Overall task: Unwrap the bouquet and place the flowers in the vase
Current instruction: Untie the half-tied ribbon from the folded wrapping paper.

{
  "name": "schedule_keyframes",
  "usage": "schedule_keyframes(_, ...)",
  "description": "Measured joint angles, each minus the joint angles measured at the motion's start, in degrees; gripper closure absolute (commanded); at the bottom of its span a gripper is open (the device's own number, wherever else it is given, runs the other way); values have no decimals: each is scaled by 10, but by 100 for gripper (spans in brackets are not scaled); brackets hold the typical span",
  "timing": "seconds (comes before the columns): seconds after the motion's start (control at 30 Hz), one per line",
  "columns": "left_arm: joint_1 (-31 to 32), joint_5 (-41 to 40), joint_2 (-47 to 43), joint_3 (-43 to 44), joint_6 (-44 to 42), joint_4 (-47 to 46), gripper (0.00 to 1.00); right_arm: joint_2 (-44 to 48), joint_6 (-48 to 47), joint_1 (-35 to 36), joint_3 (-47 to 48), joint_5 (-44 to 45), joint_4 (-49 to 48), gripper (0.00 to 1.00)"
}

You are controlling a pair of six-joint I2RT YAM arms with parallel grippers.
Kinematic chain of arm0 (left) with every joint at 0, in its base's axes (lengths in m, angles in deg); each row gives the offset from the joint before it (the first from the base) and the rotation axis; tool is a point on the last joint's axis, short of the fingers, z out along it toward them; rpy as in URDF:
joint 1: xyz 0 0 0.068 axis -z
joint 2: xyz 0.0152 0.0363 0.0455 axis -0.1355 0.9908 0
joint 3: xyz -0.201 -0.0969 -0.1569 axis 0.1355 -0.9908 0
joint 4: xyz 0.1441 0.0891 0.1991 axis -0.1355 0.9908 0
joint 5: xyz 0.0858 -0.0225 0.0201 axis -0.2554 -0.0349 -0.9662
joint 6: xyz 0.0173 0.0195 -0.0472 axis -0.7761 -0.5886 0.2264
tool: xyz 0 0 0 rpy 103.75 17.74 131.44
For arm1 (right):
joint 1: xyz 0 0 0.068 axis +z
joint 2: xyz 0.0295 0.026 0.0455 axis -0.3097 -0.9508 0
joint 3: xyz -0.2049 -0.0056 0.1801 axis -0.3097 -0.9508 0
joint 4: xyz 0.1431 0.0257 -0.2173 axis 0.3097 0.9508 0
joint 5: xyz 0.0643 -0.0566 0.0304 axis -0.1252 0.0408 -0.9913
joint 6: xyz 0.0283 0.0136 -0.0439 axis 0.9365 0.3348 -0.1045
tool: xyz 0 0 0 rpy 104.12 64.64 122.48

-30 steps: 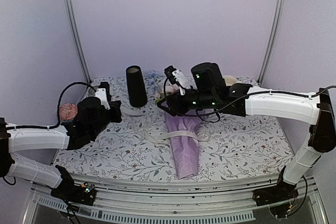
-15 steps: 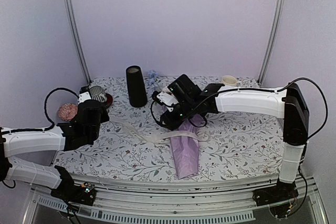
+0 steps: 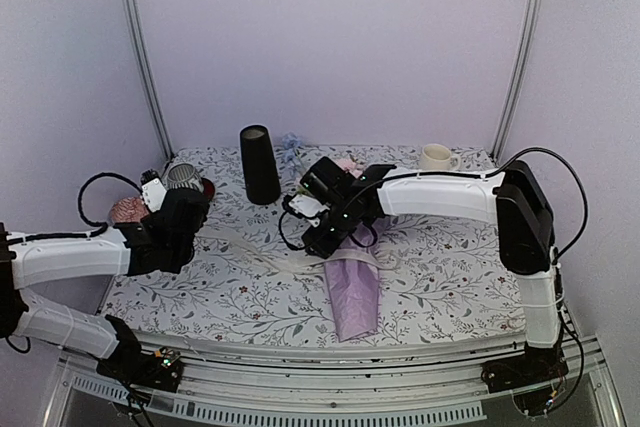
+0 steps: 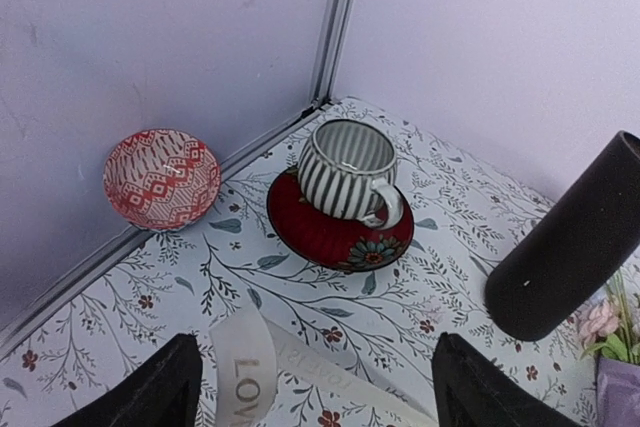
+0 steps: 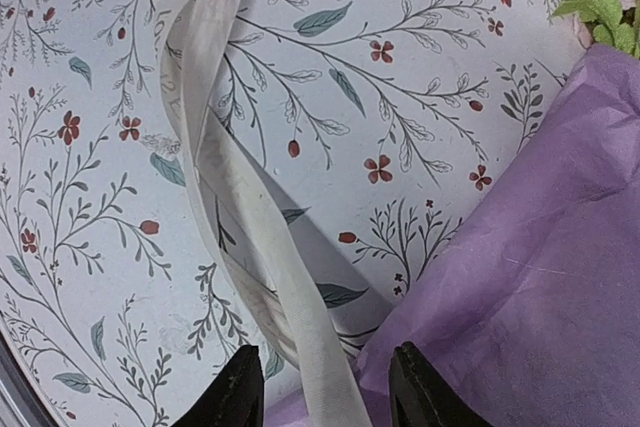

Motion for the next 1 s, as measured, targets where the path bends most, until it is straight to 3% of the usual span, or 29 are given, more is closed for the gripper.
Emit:
schedule_keyframes(0.23,-2,-19,14,30,73,84,15,-40,-7,5,29,5,29,55)
schedule_keyframes(0.5,-3,36,-13,-14,-35,-31,13,-68,-16,10,52,12,52,55)
schedule_keyframes(0.63,-3,60,-32,-34,-70,-77,13,-80,-22,11,68,13,58,61)
schedule_keyframes(1.0,-3,151,-40,-43,-163,-165,11,-96,-36,12,91,13,78,58)
